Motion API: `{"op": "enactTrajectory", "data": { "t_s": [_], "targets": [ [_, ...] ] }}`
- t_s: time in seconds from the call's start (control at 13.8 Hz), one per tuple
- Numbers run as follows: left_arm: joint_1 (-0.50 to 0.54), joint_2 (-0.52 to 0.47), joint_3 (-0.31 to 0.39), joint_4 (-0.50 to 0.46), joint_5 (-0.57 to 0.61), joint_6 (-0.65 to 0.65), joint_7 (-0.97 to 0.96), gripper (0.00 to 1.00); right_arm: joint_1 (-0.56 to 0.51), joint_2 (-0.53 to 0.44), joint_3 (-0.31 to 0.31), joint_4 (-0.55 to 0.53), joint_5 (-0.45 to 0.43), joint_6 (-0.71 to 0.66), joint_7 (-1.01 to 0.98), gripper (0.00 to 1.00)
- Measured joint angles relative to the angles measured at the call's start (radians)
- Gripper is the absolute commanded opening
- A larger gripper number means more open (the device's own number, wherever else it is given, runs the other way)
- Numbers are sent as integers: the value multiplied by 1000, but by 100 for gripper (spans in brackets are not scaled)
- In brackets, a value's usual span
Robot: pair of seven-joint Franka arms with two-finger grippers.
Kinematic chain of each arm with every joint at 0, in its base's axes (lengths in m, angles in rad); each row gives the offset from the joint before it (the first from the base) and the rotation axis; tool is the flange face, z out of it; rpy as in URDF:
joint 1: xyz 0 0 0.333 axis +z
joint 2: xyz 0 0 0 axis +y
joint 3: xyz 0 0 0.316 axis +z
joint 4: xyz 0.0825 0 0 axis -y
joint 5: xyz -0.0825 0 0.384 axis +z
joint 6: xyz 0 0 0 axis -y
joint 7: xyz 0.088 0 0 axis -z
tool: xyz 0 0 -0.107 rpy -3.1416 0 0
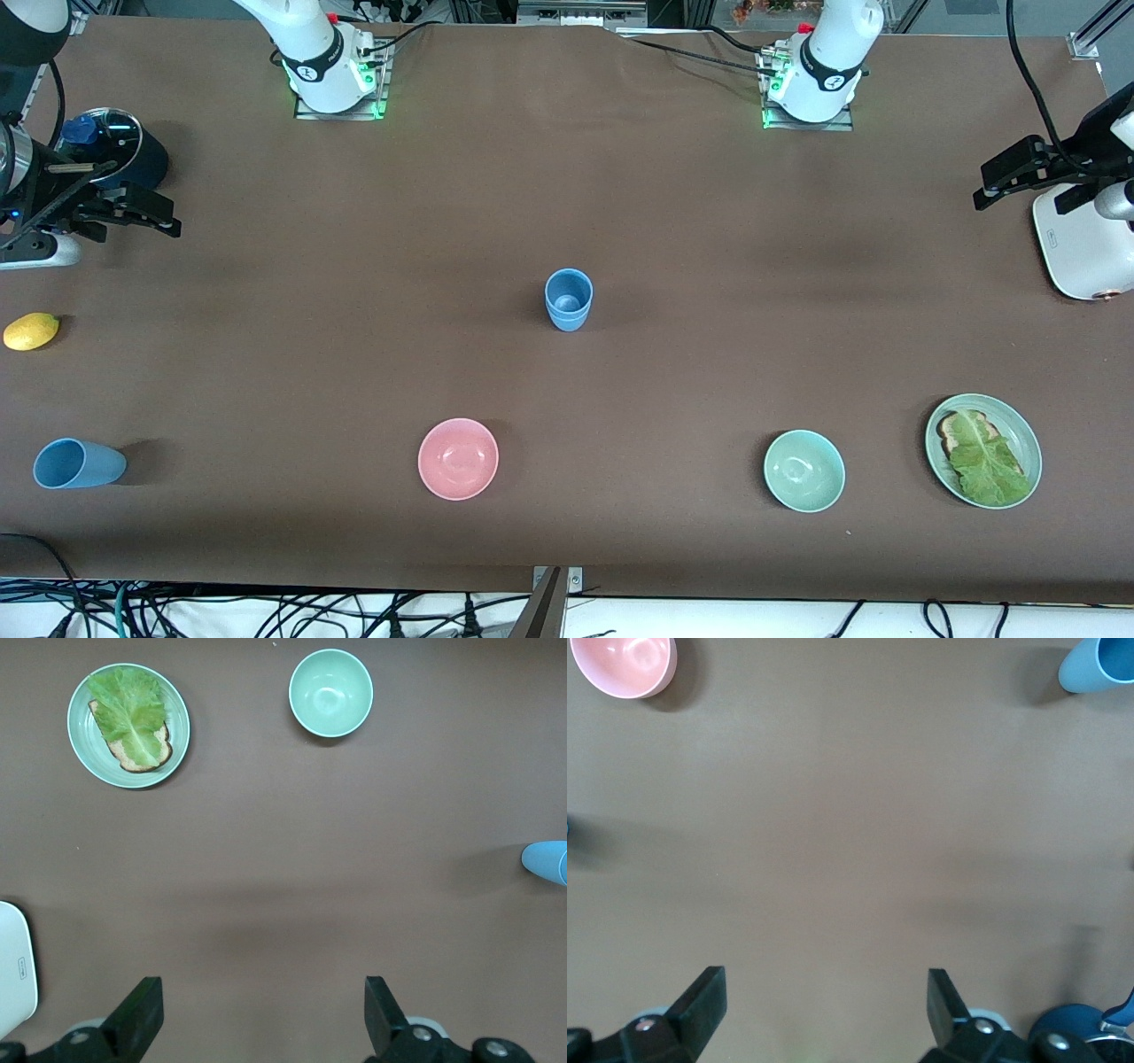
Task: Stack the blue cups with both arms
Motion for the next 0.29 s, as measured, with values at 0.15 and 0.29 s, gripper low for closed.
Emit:
{"op": "enactTrajectory", "data": {
  "t_s": [0.15, 0.29],
  "targets": [
    [0, -1, 0, -2, 0, -2, 0, 100, 0, 0, 0, 0, 0, 0, 0, 100],
    [0, -1, 0, -4, 0, -2, 0, 100, 0, 0, 0, 0, 0, 0, 0, 100]
  ]
}}
